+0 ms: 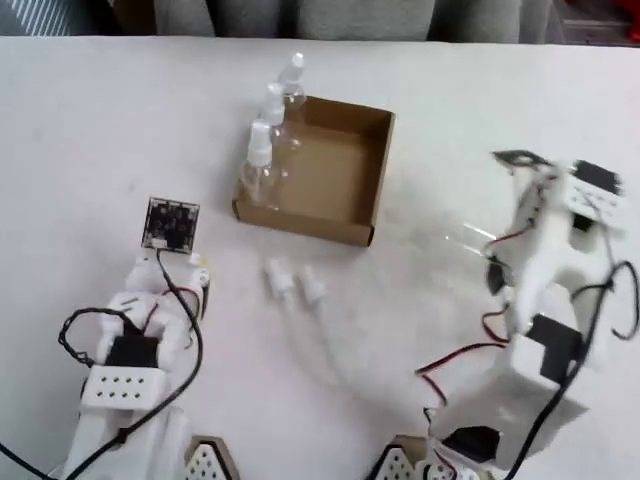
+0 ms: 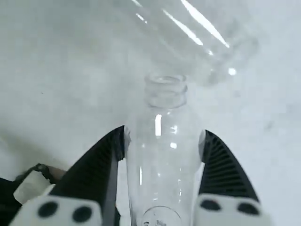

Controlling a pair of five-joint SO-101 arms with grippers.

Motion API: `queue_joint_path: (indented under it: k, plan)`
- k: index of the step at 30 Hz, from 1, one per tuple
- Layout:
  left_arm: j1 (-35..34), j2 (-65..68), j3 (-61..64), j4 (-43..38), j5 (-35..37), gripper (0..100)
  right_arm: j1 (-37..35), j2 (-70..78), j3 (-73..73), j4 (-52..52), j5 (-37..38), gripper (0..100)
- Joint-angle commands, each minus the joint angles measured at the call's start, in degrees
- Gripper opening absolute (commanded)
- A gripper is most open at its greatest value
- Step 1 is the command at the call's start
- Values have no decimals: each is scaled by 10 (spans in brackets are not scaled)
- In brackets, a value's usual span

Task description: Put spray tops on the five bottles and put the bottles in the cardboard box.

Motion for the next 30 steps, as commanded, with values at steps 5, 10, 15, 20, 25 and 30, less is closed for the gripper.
queue_joint_path:
  k: [5, 10, 15, 20, 25, 30]
  plan:
    - [7, -15, -14, 3, 1, 56, 183, -7, -14, -40, 133, 112]
    - [7, -15, -14, 3, 1, 57, 255, 33, -14, -104, 176, 112]
    - [7, -15, -14, 3, 1, 57, 287, 44, -13, -111, 196, 112]
    - [7, -15, -14, 3, 1, 57, 292, -10, 53, -125, 197, 112]
    - [7, -15, -14, 3, 1, 57, 291, -132, 182, -191, 187, 112]
    - [7, -15, -13, 3, 1, 57, 288, -197, 275, -322, 90, 112]
